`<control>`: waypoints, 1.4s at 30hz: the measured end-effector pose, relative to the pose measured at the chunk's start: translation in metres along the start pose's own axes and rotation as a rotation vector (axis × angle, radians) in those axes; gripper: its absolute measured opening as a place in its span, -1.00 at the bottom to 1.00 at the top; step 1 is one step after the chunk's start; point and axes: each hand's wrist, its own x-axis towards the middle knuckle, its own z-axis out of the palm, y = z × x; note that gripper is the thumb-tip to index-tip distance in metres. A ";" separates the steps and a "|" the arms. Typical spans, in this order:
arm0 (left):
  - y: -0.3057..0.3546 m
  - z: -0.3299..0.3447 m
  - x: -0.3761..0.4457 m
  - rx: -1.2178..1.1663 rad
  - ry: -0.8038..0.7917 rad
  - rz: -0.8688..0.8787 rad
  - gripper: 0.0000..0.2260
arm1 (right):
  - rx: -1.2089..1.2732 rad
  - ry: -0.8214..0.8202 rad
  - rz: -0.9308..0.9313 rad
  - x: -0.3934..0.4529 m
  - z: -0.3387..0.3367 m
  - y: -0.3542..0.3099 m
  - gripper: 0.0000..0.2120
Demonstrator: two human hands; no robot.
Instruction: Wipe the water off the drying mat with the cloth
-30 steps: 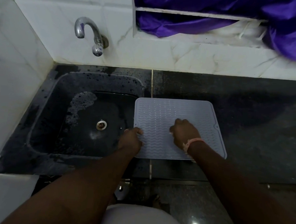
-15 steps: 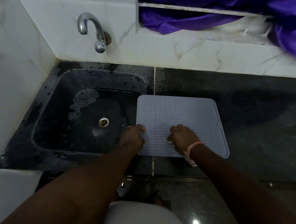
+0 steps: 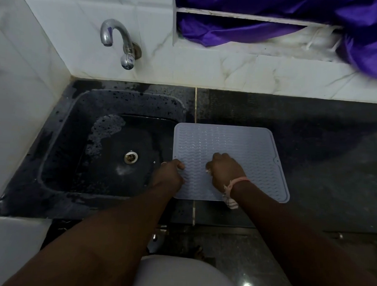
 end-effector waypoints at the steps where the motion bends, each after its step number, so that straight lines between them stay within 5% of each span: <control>1: -0.003 0.002 0.002 -0.011 0.004 0.004 -0.62 | 0.039 -0.006 -0.048 0.003 0.005 -0.007 -0.71; 11: -0.021 0.013 0.006 -0.070 0.067 0.057 -0.68 | 0.064 0.078 -0.194 0.014 0.048 -0.042 -0.78; 19: -0.012 0.008 0.000 -0.021 0.045 0.018 -0.63 | -0.165 -0.059 -0.306 0.010 0.033 -0.026 -0.70; 31: -0.026 0.006 -0.004 -0.017 0.062 0.004 -0.63 | -0.300 -0.154 -0.190 -0.020 0.028 0.026 -0.67; 42: 0.001 0.005 -0.006 0.165 0.055 0.010 -0.62 | -0.376 -0.254 0.103 -0.052 0.012 0.099 -0.69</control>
